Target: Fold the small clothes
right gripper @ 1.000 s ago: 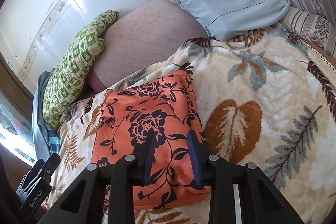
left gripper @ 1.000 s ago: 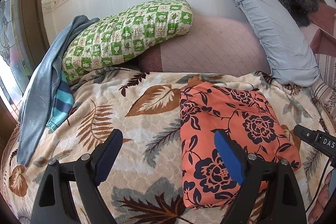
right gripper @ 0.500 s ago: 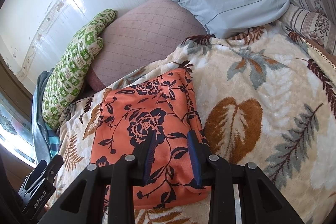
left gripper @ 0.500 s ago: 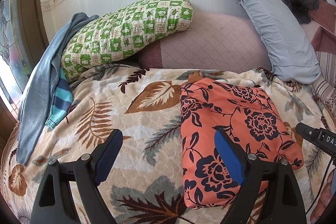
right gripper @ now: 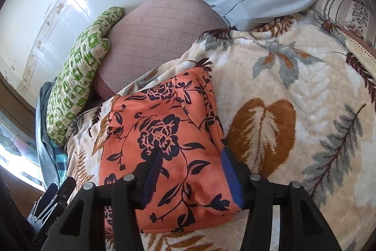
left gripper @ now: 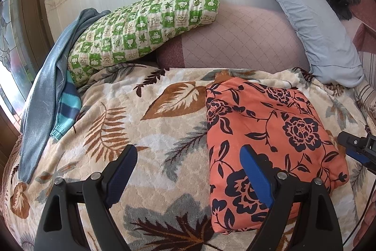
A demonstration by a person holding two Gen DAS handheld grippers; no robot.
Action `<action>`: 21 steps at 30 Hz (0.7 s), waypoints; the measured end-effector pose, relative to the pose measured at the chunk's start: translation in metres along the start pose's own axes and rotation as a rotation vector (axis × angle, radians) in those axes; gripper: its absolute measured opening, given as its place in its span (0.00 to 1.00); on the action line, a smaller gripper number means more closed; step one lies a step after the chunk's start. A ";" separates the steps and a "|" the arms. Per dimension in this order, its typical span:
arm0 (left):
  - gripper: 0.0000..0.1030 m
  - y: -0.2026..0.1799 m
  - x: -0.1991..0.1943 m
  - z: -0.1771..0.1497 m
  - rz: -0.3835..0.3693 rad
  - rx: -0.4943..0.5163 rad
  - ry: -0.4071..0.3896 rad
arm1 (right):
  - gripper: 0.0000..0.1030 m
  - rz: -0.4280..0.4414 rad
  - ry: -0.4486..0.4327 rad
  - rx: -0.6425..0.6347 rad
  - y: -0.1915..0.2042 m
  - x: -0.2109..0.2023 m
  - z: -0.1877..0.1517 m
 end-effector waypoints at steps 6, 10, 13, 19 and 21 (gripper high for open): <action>0.87 0.000 0.005 -0.004 -0.005 -0.004 0.022 | 0.55 0.004 0.012 -0.007 0.001 0.002 -0.002; 0.87 -0.006 0.016 -0.012 -0.057 -0.004 0.064 | 0.56 0.002 0.025 -0.023 0.003 0.003 -0.004; 0.87 -0.013 0.033 -0.028 -0.129 -0.040 0.155 | 0.57 0.002 0.064 -0.005 -0.002 0.011 -0.009; 0.87 -0.027 0.047 -0.043 -0.239 -0.082 0.216 | 0.57 0.001 0.108 0.059 -0.020 0.024 -0.012; 0.87 -0.029 0.046 -0.041 -0.271 -0.097 0.208 | 0.58 0.002 0.104 0.067 -0.023 0.025 -0.011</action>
Point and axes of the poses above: each gripper's, at about its wrist camera, not at the fingertips, and x roughly the way its jaws point, y to its left, z to its top, the point moved 9 cm from there along x, roughly the way its jaws point, and after that the axes turned 3 degrees about -y, right-handed, at the moved point
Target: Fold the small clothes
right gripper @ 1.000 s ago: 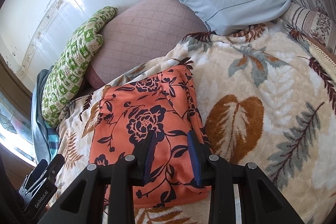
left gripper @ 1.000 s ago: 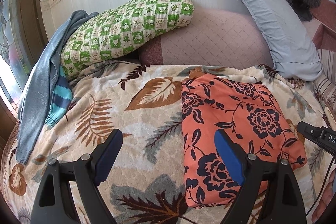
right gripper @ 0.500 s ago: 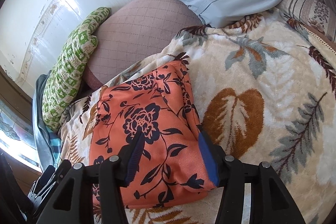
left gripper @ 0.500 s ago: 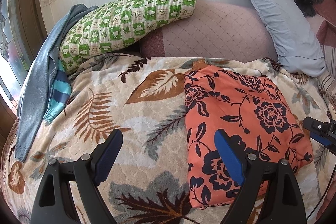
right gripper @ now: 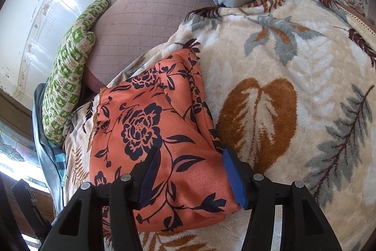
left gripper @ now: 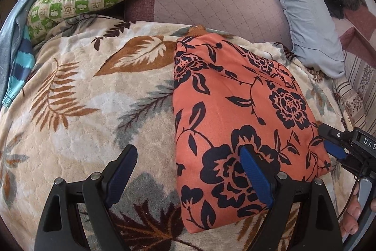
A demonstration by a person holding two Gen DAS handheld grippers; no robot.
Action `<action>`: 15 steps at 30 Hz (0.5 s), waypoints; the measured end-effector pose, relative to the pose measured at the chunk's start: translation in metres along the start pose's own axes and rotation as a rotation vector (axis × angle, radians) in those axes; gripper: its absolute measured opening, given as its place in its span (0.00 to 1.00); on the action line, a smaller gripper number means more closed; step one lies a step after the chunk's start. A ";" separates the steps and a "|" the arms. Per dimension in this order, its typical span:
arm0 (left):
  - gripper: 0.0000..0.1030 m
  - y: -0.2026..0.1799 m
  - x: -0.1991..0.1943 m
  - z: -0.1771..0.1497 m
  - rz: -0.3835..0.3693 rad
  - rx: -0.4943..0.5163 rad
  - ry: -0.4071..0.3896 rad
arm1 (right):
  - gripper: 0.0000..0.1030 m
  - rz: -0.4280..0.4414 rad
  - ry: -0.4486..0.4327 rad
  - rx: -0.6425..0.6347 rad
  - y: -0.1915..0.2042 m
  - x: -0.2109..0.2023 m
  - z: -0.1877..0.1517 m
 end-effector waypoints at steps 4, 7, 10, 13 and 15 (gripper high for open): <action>0.87 -0.006 0.004 0.006 -0.099 -0.048 -0.005 | 0.59 0.034 -0.029 0.048 -0.013 -0.001 0.010; 0.87 -0.009 0.013 0.008 -0.151 -0.066 0.016 | 0.61 0.081 0.006 0.074 -0.021 0.008 0.014; 0.87 -0.010 0.025 0.003 -0.193 -0.086 0.063 | 0.61 0.143 0.077 0.127 -0.027 0.022 0.010; 0.87 -0.011 0.031 0.000 -0.225 -0.103 0.081 | 0.63 0.241 0.131 0.204 -0.027 0.033 0.006; 0.87 -0.014 0.033 -0.001 -0.246 -0.103 0.088 | 0.64 0.275 0.163 0.219 -0.024 0.041 0.002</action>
Point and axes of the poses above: each gripper's, at about its wrist camera, not at the fingertips, and x roughly the way its jaws point, y to its left, z to its top, the point moved 9 cm from there along x, roughly the way its jaws point, and after that the axes turned 3 degrees about -y, right-handed, at the moved point
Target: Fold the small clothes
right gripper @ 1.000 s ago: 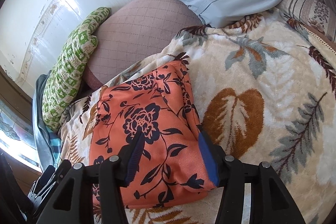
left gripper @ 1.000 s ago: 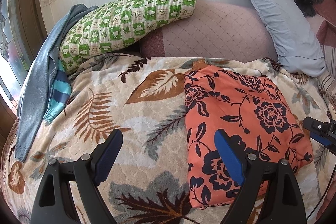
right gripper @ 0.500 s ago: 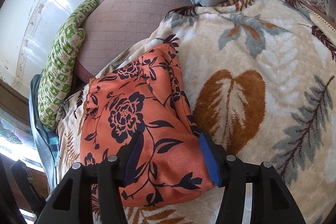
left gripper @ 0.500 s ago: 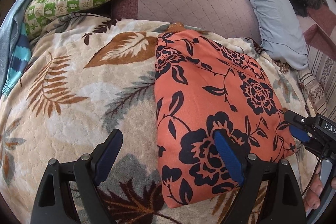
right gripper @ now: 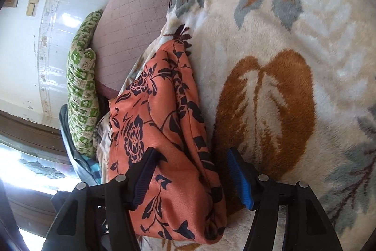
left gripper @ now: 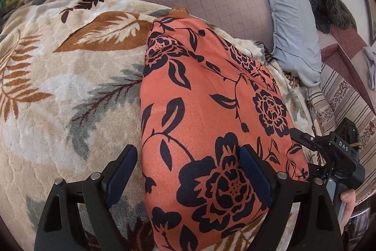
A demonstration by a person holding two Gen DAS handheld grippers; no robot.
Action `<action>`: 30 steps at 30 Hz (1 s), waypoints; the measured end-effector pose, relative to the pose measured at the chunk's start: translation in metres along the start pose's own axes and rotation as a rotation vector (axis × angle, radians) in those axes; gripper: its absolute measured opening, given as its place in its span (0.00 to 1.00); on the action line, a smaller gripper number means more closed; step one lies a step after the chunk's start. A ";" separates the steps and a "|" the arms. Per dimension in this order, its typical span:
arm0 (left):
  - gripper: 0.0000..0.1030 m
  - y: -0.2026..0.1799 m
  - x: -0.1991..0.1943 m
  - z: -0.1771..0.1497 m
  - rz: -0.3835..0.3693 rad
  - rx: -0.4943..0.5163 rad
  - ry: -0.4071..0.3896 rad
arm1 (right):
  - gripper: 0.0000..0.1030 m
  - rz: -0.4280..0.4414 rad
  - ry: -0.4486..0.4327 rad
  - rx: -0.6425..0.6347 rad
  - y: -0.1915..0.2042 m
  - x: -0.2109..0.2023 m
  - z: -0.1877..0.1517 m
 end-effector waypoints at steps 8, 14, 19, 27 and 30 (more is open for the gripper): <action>0.88 -0.004 0.011 -0.004 -0.035 -0.007 0.014 | 0.69 0.057 0.042 -0.052 0.018 0.024 -0.014; 0.77 -0.005 0.008 -0.004 -0.014 -0.001 -0.017 | 0.54 -0.024 0.019 -0.184 0.037 0.035 -0.029; 0.46 -0.008 -0.006 0.004 -0.004 0.018 -0.060 | 0.42 -0.067 -0.037 -0.266 0.055 0.025 -0.032; 0.40 -0.004 -0.056 0.017 0.045 0.035 -0.126 | 0.37 -0.088 -0.138 -0.449 0.111 0.001 -0.051; 0.40 -0.001 -0.086 0.028 0.055 0.039 -0.174 | 0.34 -0.050 -0.174 -0.500 0.136 -0.011 -0.060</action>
Point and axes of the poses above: each gripper's, at about its wrist camera, not at the fingertips, and x roughly the way its jaws point, y to its left, z to its top, the point moved 9 cm from there along x, roughly the way its jaws point, and after that the axes turned 3 degrees about -y, right-handed, at the moved point
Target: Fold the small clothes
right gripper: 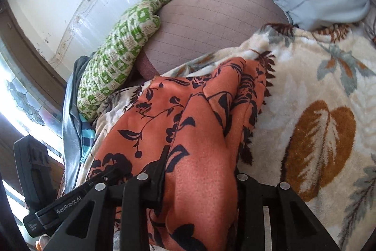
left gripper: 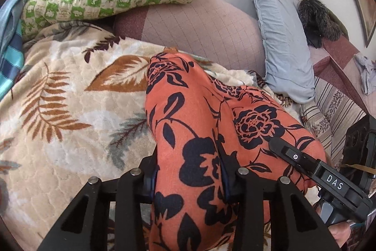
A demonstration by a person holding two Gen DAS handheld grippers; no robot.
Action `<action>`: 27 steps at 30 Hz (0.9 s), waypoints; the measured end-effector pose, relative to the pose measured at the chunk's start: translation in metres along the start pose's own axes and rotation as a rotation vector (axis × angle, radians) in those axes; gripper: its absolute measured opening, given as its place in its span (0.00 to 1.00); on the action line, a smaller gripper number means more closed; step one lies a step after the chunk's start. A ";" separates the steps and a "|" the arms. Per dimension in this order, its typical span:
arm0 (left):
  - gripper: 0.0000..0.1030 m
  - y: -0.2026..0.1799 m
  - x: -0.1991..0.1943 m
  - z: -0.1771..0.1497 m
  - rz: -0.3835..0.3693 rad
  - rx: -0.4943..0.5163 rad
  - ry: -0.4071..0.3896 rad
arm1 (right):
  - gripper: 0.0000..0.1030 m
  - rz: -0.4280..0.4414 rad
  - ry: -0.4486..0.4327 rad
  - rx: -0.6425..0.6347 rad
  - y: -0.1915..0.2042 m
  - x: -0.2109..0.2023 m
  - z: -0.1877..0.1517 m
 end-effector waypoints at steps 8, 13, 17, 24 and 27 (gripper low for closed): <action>0.41 0.022 -0.057 0.005 0.092 0.064 -0.066 | 0.31 0.088 -0.058 -0.115 0.074 -0.020 -0.007; 0.41 0.050 -0.055 -0.020 0.149 0.092 -0.016 | 0.31 0.075 0.028 -0.094 0.083 -0.008 -0.046; 0.53 0.096 -0.018 -0.062 0.236 0.011 0.135 | 0.32 0.027 0.200 -0.045 0.065 0.021 -0.092; 0.73 0.108 -0.032 -0.069 0.315 0.024 0.090 | 0.69 -0.004 0.324 0.106 0.024 0.022 -0.115; 0.73 0.100 -0.049 -0.060 0.409 0.100 0.034 | 0.69 -0.046 0.194 0.077 0.016 -0.004 -0.089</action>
Point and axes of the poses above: each gripper's, at about its wrist camera, not at the fingertips, and x roughly the way its jaws point, y to its left, z to its top, the point moved 9 cm from there along x, roughly the way its jaws point, and after that the axes turned 3 degrees about -y, right-handed, at the moved point
